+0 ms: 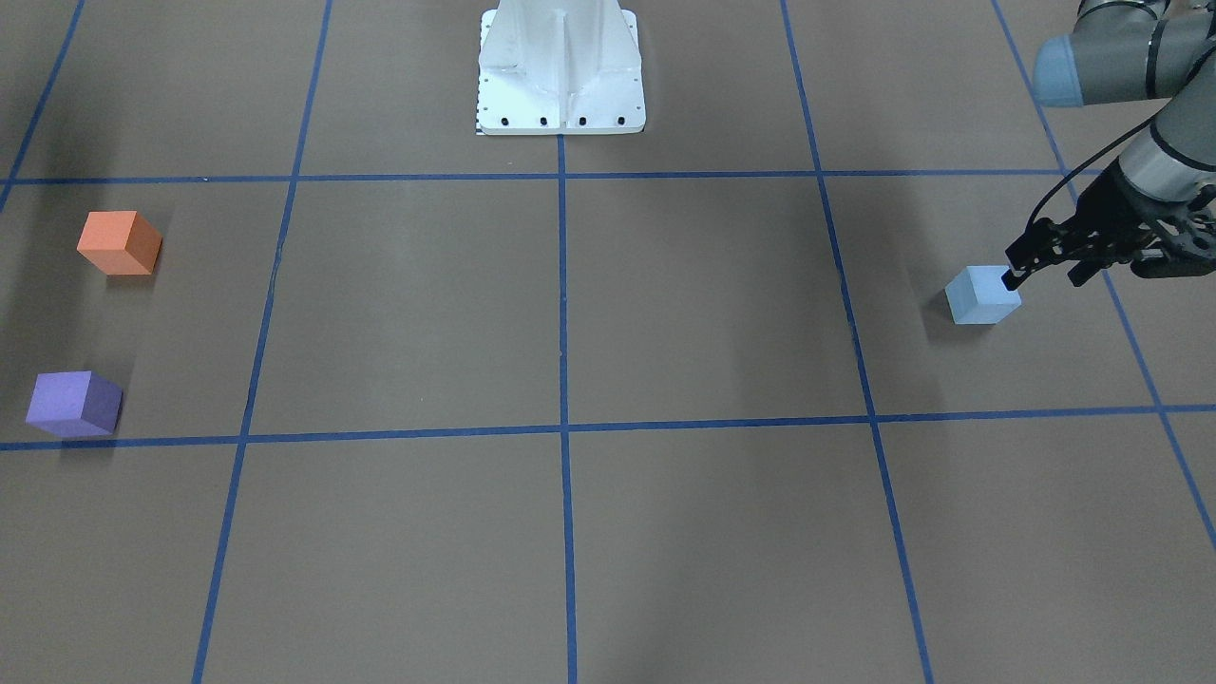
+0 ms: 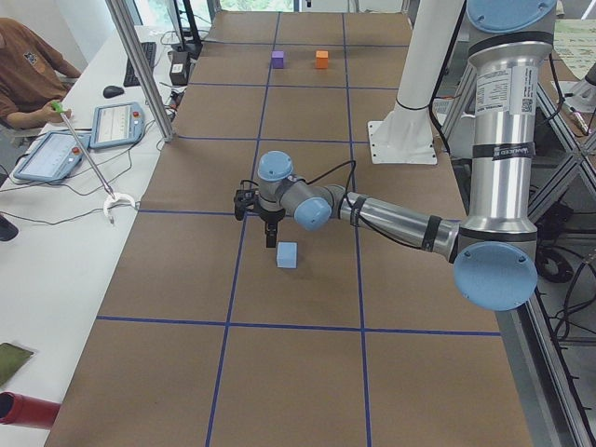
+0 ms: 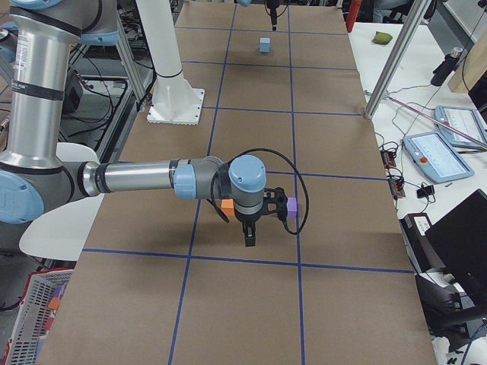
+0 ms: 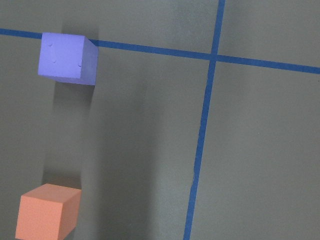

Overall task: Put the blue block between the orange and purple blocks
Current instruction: 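Reach the left gripper down over the light-blue cube, then close the left gripper on the light-blue cube, then lift and carry the light-blue cube with the left gripper toward the table center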

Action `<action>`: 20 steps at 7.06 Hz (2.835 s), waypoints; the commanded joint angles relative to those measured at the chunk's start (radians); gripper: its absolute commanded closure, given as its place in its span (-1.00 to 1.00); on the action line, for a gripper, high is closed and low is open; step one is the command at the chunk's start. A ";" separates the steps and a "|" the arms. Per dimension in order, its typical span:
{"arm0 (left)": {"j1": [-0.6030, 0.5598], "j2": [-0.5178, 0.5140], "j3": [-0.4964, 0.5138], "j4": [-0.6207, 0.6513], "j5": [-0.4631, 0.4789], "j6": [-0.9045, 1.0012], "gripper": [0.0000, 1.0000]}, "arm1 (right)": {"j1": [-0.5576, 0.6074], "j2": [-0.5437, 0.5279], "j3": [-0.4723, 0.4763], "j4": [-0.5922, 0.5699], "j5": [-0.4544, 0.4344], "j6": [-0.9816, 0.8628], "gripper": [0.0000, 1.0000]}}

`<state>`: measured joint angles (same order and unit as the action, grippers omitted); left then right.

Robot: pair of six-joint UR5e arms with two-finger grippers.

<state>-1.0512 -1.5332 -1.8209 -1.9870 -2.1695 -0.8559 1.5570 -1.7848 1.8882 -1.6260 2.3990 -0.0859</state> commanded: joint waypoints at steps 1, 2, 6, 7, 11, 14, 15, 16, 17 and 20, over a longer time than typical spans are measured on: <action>0.083 0.022 0.008 -0.001 0.069 -0.012 -1.00 | 0.000 -0.001 -0.001 0.000 -0.001 0.000 -1.00; 0.111 0.022 0.023 -0.001 0.076 -0.011 -1.00 | 0.000 0.001 -0.001 0.000 -0.001 0.000 -1.00; 0.154 0.015 0.083 -0.004 0.106 -0.002 -1.00 | 0.002 0.001 -0.001 0.000 -0.004 0.000 -1.00; 0.160 0.012 0.089 -0.004 0.106 -0.002 -1.00 | 0.000 0.001 -0.001 0.000 -0.006 0.000 -1.00; 0.192 0.005 0.097 -0.006 0.106 -0.003 -0.53 | 0.002 -0.001 -0.003 0.000 -0.008 0.000 -1.00; 0.182 0.005 0.065 0.002 0.094 -0.005 0.99 | 0.002 0.001 -0.001 -0.002 -0.006 0.002 -1.00; 0.174 0.005 0.010 0.026 0.093 -0.005 1.00 | 0.002 0.002 0.008 0.000 -0.003 0.002 -1.00; 0.157 -0.023 -0.068 0.145 0.092 -0.005 1.00 | -0.001 0.036 0.005 -0.005 -0.007 0.002 -1.00; 0.155 -0.119 -0.136 0.307 0.092 -0.015 1.00 | 0.000 0.053 0.002 -0.011 0.002 0.005 -1.00; 0.180 -0.449 -0.135 0.540 0.039 -0.133 1.00 | 0.000 0.044 -0.027 0.005 0.012 0.005 -1.00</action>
<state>-0.8870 -1.8586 -1.9609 -1.5074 -2.1040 -0.9138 1.5569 -1.7382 1.8650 -1.6262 2.4056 -0.0841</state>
